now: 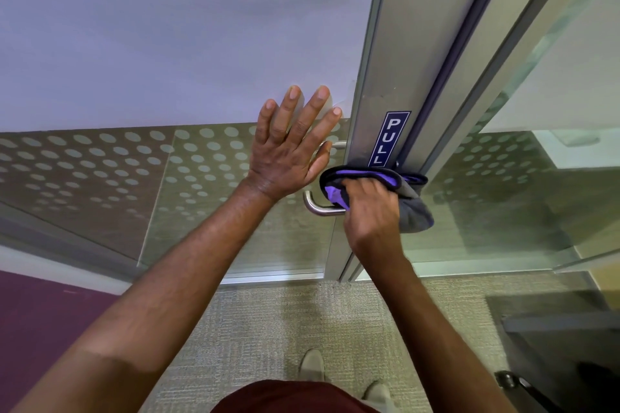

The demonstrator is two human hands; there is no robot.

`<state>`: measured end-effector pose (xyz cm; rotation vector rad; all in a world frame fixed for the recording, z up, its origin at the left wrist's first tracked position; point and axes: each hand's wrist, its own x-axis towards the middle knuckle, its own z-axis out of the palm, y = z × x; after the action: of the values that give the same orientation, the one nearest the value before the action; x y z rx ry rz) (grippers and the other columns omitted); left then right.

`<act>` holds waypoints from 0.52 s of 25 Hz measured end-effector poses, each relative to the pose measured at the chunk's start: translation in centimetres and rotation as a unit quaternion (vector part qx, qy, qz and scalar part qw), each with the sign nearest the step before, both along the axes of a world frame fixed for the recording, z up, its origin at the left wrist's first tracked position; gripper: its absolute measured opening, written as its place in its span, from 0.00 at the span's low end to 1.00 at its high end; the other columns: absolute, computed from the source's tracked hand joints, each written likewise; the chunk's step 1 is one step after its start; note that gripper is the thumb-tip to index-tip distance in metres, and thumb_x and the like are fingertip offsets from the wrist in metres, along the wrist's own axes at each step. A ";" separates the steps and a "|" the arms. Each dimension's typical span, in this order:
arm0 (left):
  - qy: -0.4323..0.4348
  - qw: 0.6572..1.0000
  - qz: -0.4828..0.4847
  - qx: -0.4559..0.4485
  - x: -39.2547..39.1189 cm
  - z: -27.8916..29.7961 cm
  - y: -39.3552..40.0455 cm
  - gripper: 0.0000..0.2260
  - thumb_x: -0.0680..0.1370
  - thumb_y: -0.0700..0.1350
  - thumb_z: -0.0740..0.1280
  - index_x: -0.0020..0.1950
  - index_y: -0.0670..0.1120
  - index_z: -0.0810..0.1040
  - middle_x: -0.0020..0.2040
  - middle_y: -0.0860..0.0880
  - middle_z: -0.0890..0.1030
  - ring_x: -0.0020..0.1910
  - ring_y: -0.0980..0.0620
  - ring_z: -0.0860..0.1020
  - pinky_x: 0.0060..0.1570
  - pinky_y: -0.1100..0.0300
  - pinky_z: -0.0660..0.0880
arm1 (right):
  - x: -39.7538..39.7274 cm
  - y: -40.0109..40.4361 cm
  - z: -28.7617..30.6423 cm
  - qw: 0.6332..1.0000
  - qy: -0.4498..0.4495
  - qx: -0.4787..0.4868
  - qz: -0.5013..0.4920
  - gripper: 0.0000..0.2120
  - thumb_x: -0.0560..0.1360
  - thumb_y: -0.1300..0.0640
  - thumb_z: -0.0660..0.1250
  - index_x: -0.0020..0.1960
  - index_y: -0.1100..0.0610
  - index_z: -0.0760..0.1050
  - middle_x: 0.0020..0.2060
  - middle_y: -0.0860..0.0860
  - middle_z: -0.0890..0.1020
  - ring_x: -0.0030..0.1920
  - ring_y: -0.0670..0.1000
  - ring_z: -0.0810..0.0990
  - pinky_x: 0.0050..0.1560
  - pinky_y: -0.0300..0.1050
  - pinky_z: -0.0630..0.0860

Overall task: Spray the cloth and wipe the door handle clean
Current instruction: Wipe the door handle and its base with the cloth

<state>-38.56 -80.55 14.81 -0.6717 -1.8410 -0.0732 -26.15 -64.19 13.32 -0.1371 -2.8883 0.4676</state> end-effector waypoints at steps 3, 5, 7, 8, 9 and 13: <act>-0.001 1.000 0.001 -0.004 0.0 0.1 -0.1 0.29 0.82 0.54 0.68 0.81 0.50 0.67 0.84 0.46 0.58 0.87 0.43 0.43 0.85 0.44 0.42 | -0.4 0.7 0.1 0.990 -0.011 -0.139 -0.003 0.21 0.77 0.64 0.67 0.69 0.53 0.79 0.62 0.53 0.83 0.64 0.56 0.79 0.68 0.49 0.72; 0.000 1.000 0.003 -0.009 0.1 0.2 0.0 0.29 0.82 0.54 0.69 0.81 0.50 0.67 0.87 0.47 0.55 0.87 0.43 0.42 0.85 0.44 0.42 | 0.1 1.3 0.2 0.972 0.001 -0.236 0.005 0.21 0.78 0.65 0.66 0.70 0.53 0.79 0.63 0.53 0.84 0.64 0.54 0.81 0.68 0.42 0.71; 0.001 1.000 0.004 -0.009 0.1 0.2 0.0 0.29 0.82 0.54 0.69 0.82 0.50 0.67 0.88 0.48 0.48 0.87 0.43 0.43 0.85 0.44 0.42 | 0.9 1.6 0.2 0.954 0.007 -0.299 0.026 0.22 0.79 0.65 0.66 0.71 0.54 0.77 0.65 0.52 0.83 0.65 0.51 0.81 0.70 0.42 0.72; 0.002 1.000 0.003 -0.008 0.1 0.2 0.0 0.29 0.82 0.54 0.69 0.82 0.50 0.67 0.88 0.48 0.48 0.87 0.43 0.43 0.85 0.44 0.42 | 1.4 1.2 0.2 0.952 0.010 -0.305 0.037 0.22 0.79 0.65 0.66 0.72 0.55 0.76 0.66 0.52 0.83 0.66 0.51 0.80 0.71 0.43 0.72; 0.002 1.000 0.001 -0.006 0.1 0.2 0.0 0.29 0.82 0.54 0.69 0.82 0.50 0.67 0.88 0.48 0.49 0.87 0.43 0.43 0.85 0.43 0.43 | 1.7 0.5 0.1 0.953 0.011 -0.298 0.050 0.23 0.79 0.65 0.66 0.74 0.56 0.75 0.67 0.52 0.82 0.67 0.51 0.79 0.73 0.44 0.71; -0.004 1.000 -0.003 0.004 0.2 0.1 0.0 0.29 0.81 0.53 0.69 0.82 0.50 0.68 0.83 0.45 0.61 0.87 0.43 0.44 0.84 0.43 0.43 | 1.8 -4.6 -1.0 0.975 -0.006 -0.191 0.112 0.27 0.77 0.64 0.66 0.76 0.55 0.71 0.71 0.53 0.78 0.71 0.54 0.74 0.77 0.49 0.66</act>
<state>-38.32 -80.54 14.91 -0.6731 -1.8457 -0.0871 -24.33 -68.81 12.32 0.1308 -2.8018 1.0623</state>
